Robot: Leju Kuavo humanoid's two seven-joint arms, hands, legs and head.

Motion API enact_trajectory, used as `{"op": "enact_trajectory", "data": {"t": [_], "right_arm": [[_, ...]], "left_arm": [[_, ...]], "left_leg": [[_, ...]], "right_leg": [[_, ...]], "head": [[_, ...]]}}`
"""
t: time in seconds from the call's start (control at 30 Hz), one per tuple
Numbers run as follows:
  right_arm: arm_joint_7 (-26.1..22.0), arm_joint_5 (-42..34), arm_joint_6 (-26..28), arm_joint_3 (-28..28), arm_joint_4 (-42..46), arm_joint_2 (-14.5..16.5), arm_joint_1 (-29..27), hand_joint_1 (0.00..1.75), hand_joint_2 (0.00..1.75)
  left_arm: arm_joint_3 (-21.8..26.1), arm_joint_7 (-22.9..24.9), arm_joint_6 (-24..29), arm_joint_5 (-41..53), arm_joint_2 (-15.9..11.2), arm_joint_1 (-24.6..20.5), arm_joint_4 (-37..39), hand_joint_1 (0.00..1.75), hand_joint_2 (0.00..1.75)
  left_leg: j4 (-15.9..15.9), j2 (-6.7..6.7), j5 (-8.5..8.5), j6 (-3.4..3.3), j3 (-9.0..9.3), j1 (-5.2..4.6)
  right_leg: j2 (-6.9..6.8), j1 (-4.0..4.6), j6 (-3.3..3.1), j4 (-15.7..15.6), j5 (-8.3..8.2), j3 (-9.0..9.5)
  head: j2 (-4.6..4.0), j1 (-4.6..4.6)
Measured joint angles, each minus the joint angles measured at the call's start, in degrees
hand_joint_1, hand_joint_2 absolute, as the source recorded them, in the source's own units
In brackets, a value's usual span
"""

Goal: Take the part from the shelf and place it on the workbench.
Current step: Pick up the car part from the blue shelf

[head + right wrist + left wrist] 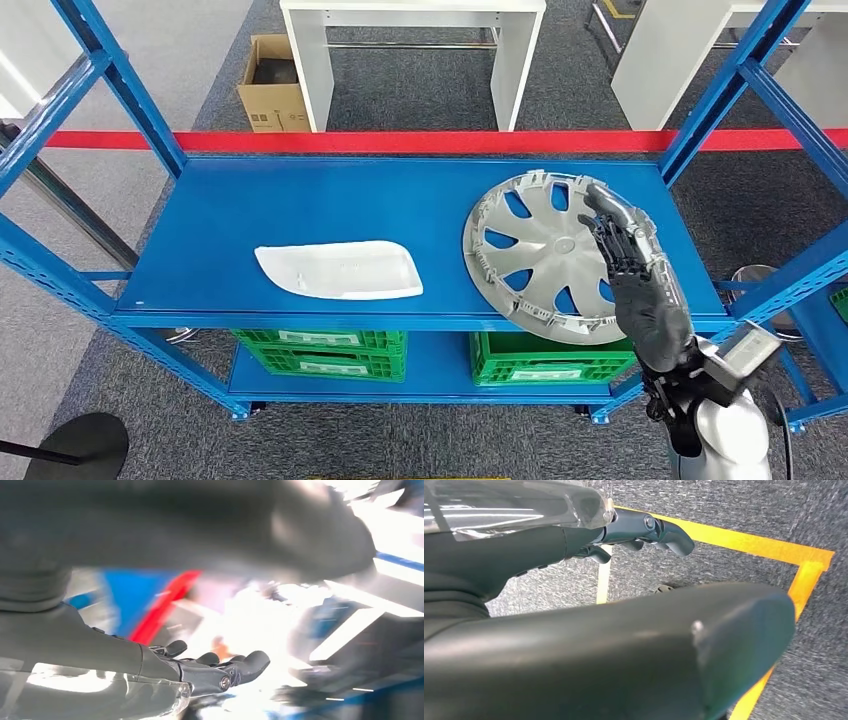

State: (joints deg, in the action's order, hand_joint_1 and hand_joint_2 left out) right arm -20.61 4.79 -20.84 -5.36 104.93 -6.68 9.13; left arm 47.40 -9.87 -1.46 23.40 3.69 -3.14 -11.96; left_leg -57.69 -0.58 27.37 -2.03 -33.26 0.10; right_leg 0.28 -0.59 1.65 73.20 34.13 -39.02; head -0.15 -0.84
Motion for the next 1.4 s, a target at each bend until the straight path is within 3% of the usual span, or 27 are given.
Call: {"op": "enact_trajectory", "data": {"t": [0.07, 0.13, 0.23, 0.37, 0.43, 0.6, 0.67, 1.1, 1.4], "right_arm": [[2.06, 7.4, 4.84, -0.46, -2.09, -0.85, 0.24, 0.0, 1.75], [4.95, 21.37, 13.5, -1.92, -4.11, -1.36, 0.69, 0.0, 1.75], [9.52, 39.5, 22.04, -5.22, -6.73, -1.7, 1.35, 0.0, 1.75], [14.4, 46.39, 21.41, -9.08, -10.31, -2.3, 3.14, 0.0, 1.75], [15.84, 47.46, 20.19, -10.64, -12.72, -3.07, 4.38, 0.0, 1.75], [17.06, 48.67, 18.73, -12.95, -17.12, -4.91, 5.59, 0.0, 1.75], [17.81, 48.88, 17.83, -13.81, -18.44, -5.85, 5.78, 0.0, 1.75], [19.19, 46.72, 15.09, -17.14, -20.0, -10.33, 5.18, 0.0, 1.75], [18.87, 41.35, 11.1, -17.75, -18.89, -14.09, 3.85, 0.0, 1.75]], "left_arm": [[0.0, 0.44, 0.15, 0.43, 0.28, 0.02, 0.01, 0.0, 0.0], [0.01, 0.69, 0.14, 0.67, 0.64, 0.04, 0.02, 0.0, 0.0], [0.01, 0.77, 0.13, 1.14, 1.1, 0.12, 0.04, 0.0, 0.0], [0.01, 0.78, 0.09, 1.43, 1.64, 0.14, 0.04, 0.0, 0.0], [0.01, 0.84, 0.09, 1.53, 1.72, 0.15, 0.04, 0.0, 0.0], [0.01, 1.21, 0.13, 1.62, 1.84, 0.18, 0.06, 0.0, 0.0], [0.02, 1.4, 0.13, 1.63, 1.87, 0.21, 0.07, 0.0, 0.0], [0.32, 1.63, 0.12, 2.37, 1.87, 0.37, 0.07, 0.0, 0.0], [0.49, 1.63, 0.09, 3.04, 1.86, 0.46, 0.07, 0.0, 0.0]], "left_leg": [[-0.02, -0.21, 0.78, 0.34, 1.03, -0.08], [-0.15, -0.3, 1.48, 0.75, 1.47, -0.34], [-0.11, -0.23, 1.85, 0.08, 1.62, -0.59], [0.52, -0.16, 1.8, -0.11, 2.1, -0.59], [0.69, -0.16, 1.78, 0.02, 2.24, -0.59], [0.9, -0.16, 1.78, 1.23, 2.3, -0.49], [0.91, -0.16, 1.79, 1.41, 2.31, -0.49], [0.88, -0.15, 1.86, 1.44, 2.43, -0.62], [0.88, -0.15, 1.89, 1.43, 2.49, -0.62]], "right_leg": [[-0.08, 0.03, -0.35, -7.84, -5.18, 2.57], [-0.06, 0.05, -0.72, -13.14, -7.46, 4.66], [0.19, 0.03, -0.89, -14.19, -7.53, 5.08], [0.28, 0.14, -1.32, -14.18, -7.25, 5.17], [0.27, 0.19, -1.49, -14.17, -7.14, 5.21], [0.24, 0.27, -1.67, -14.13, -7.02, 5.23], [0.24, 0.26, -1.7, -14.12, -7.0, 5.24], [0.23, 0.08, -1.67, -14.35, -7.01, 5.5], [0.23, 0.08, -1.64, -14.36, -6.99, 5.56]], "head": [[0.0, 0.03], [0.0, 0.01], [0.0, -0.05], [0.0, -0.07], [0.0, -0.07], [0.0, -0.04], [0.0, -0.03], [0.0, -0.03], [0.0, -0.03]]}}
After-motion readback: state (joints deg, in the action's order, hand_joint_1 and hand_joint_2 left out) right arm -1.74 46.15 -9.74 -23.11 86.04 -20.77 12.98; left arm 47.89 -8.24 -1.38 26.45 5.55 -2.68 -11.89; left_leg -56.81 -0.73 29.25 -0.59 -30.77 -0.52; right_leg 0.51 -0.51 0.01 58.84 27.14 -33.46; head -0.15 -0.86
